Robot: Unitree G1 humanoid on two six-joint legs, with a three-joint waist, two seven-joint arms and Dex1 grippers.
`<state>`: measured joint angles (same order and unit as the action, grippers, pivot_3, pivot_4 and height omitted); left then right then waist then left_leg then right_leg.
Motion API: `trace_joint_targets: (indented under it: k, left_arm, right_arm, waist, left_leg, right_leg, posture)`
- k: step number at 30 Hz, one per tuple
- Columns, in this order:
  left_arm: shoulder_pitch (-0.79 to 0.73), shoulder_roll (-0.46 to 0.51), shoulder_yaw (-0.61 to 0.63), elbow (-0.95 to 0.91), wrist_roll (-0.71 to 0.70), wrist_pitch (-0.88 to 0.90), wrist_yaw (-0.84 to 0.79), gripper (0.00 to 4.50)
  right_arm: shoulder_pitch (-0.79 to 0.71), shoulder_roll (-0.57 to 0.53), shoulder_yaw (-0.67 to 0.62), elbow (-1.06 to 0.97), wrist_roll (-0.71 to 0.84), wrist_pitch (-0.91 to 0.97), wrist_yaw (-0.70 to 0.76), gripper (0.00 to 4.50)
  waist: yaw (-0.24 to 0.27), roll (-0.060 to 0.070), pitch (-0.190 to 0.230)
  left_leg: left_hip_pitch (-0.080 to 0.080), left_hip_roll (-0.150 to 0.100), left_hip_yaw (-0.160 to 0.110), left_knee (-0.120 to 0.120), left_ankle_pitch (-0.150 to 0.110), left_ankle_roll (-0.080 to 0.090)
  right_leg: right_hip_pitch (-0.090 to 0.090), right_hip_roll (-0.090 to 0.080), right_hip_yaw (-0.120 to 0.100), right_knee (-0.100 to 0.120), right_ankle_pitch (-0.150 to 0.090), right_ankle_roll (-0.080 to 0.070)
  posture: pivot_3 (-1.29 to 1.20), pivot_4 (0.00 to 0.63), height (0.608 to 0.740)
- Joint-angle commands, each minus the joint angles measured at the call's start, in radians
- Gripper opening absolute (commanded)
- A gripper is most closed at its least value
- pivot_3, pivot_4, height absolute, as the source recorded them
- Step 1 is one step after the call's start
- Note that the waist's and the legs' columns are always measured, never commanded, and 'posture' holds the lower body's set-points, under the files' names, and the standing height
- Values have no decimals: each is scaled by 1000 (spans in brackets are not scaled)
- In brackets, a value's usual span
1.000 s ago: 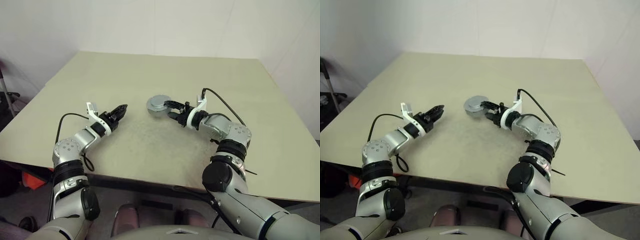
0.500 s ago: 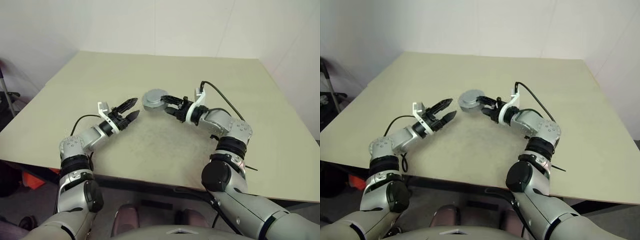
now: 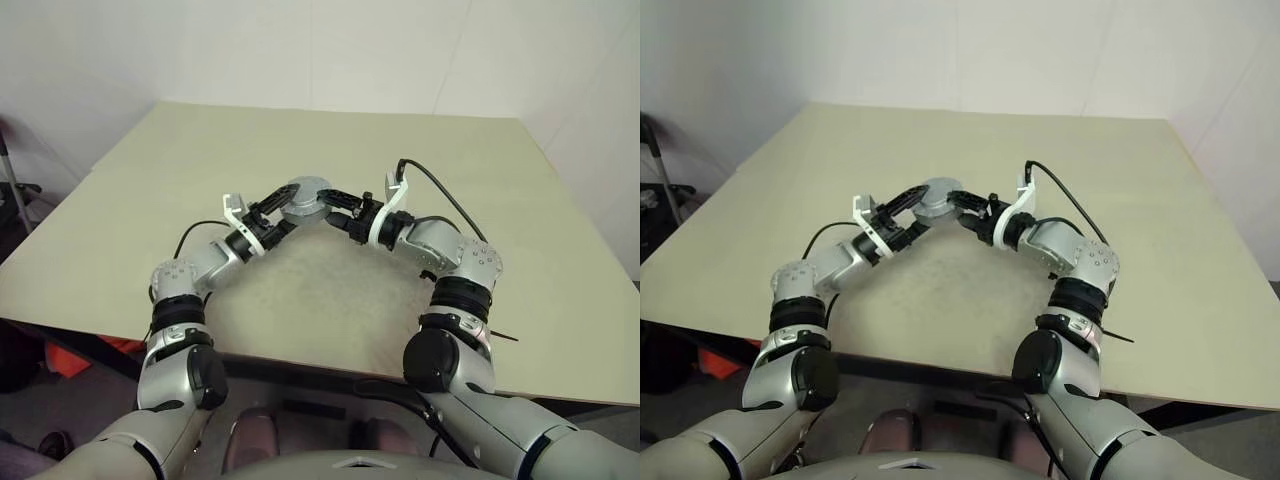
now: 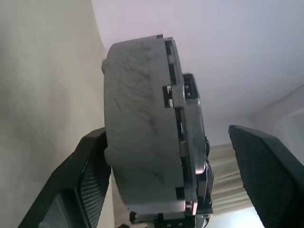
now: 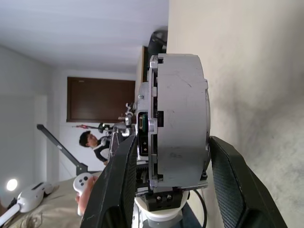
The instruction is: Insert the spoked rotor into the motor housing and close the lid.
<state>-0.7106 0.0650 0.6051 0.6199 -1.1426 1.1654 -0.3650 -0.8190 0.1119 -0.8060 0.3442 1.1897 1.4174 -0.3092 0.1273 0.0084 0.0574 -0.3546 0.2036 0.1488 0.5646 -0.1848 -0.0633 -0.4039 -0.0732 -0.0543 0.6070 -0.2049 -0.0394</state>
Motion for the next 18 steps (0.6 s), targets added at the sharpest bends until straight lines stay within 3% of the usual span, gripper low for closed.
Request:
trace_joint_targets:
  k: [1, 5, 12, 18]
  left_arm:
    - [-46, -5, -19, 2, 15, -38, -19, 4017]
    - [-49, -2, -23, 10, 26, -56, -19, 4017]
    - [-44, 1, -19, 6, 26, -67, -5, 2306]
    - [-38, -9, -27, 1, 29, -68, 5, 2295]
  right_arm:
    - [-9, 10, 33, -41, 70, -17, 0, 2197]
    - [-2, -2, 49, -42, 89, -36, -7, 2197]
    - [10, -15, 83, -35, 108, -69, -17, 2197]
    - [22, -28, 118, -38, 115, -93, -13, 2197]
  waist:
    - [0, 0, 0]
    - [0, 0, 0]
    - [1, 0, 0]
    - [1, 0, 0]
  left_leg:
    - [0, 0, 0, 0, 0, 0]
    - [0, 0, 0, 0, 0, 0]
    - [-1, 0, 0, 0, 0, 0]
    - [-2, 0, -1, 1, 0, 0]
  right_leg:
    - [0, 0, 0, 0, 0, 0]
    - [0, 0, 0, 0, 0, 0]
    - [0, 0, -1, 0, 0, 0]
    - [0, 0, -1, 0, 0, 0]
  posture:
    - [0, 0, 740]
    - [0, 0, 740]
    - [0, 0, 740]
    - [0, 0, 740]
